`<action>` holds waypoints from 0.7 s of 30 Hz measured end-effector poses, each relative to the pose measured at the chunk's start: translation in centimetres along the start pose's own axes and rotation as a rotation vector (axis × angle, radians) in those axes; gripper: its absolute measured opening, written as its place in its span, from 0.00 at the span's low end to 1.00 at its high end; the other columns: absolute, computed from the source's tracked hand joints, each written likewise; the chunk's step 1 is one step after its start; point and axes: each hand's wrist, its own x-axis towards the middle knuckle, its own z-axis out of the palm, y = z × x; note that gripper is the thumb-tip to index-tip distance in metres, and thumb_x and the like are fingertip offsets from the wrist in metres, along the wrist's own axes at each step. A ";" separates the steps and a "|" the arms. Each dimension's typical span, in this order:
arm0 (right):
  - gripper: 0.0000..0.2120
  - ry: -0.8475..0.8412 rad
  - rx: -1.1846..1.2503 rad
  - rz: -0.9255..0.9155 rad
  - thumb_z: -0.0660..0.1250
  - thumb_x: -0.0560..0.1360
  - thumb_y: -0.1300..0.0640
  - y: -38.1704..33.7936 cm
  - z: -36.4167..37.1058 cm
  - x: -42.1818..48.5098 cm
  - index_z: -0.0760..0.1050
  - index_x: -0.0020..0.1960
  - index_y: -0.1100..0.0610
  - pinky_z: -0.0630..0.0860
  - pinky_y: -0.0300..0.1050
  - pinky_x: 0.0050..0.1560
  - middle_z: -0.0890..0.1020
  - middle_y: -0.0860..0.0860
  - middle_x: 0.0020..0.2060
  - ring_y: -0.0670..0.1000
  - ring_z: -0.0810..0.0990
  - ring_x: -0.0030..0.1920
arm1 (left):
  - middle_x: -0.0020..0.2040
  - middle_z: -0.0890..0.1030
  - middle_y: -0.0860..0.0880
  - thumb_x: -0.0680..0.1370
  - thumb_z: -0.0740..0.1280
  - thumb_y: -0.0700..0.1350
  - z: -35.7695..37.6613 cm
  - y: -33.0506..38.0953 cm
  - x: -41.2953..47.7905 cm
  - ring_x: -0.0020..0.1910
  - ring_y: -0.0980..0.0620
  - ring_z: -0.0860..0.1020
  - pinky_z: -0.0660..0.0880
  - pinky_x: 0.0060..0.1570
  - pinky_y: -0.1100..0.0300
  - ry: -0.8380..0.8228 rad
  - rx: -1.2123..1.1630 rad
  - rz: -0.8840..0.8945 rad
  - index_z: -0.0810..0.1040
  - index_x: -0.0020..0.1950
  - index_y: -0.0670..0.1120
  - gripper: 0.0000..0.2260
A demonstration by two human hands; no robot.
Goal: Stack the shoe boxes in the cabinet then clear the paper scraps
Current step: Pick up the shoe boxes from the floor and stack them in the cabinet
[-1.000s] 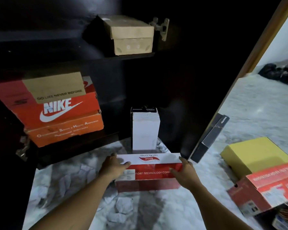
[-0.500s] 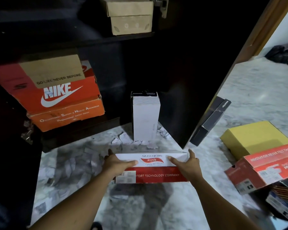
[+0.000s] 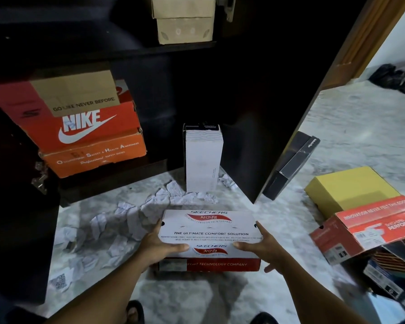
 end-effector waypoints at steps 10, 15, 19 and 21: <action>0.55 0.066 0.098 -0.322 0.86 0.49 0.36 -5.0 -0.8 -2.7 0.67 0.71 0.43 0.83 0.53 0.55 0.81 0.47 0.60 0.51 0.83 0.57 | 0.55 0.84 0.58 0.53 0.87 0.54 -4.4 4.2 -2.2 0.54 0.58 0.81 0.78 0.56 0.60 0.090 -0.039 0.130 0.72 0.64 0.61 0.43; 0.31 0.114 0.217 -0.522 0.85 0.59 0.55 -11.8 -0.9 -9.2 0.71 0.53 0.44 0.82 0.38 0.44 0.84 0.44 0.50 0.47 0.85 0.48 | 0.54 0.84 0.57 0.57 0.87 0.49 -9.6 10.2 -4.1 0.55 0.59 0.81 0.78 0.56 0.61 0.122 -0.029 0.253 0.73 0.60 0.59 0.37; 0.39 0.181 0.321 -0.701 0.85 0.57 0.51 -16.6 -1.2 -12.7 0.67 0.60 0.44 0.83 0.41 0.44 0.80 0.44 0.52 0.49 0.84 0.50 | 0.56 0.84 0.58 0.58 0.87 0.49 -14.4 15.4 -5.7 0.57 0.58 0.81 0.77 0.61 0.57 0.151 -0.035 0.393 0.73 0.62 0.60 0.37; 0.49 0.230 0.337 -0.801 0.84 0.51 0.42 -18.9 -1.3 -14.2 0.65 0.67 0.45 0.85 0.48 0.46 0.81 0.47 0.55 0.51 0.84 0.52 | 0.55 0.85 0.56 0.61 0.86 0.44 -16.7 18.1 -6.6 0.56 0.60 0.82 0.78 0.62 0.55 0.175 -0.023 0.453 0.74 0.65 0.57 0.37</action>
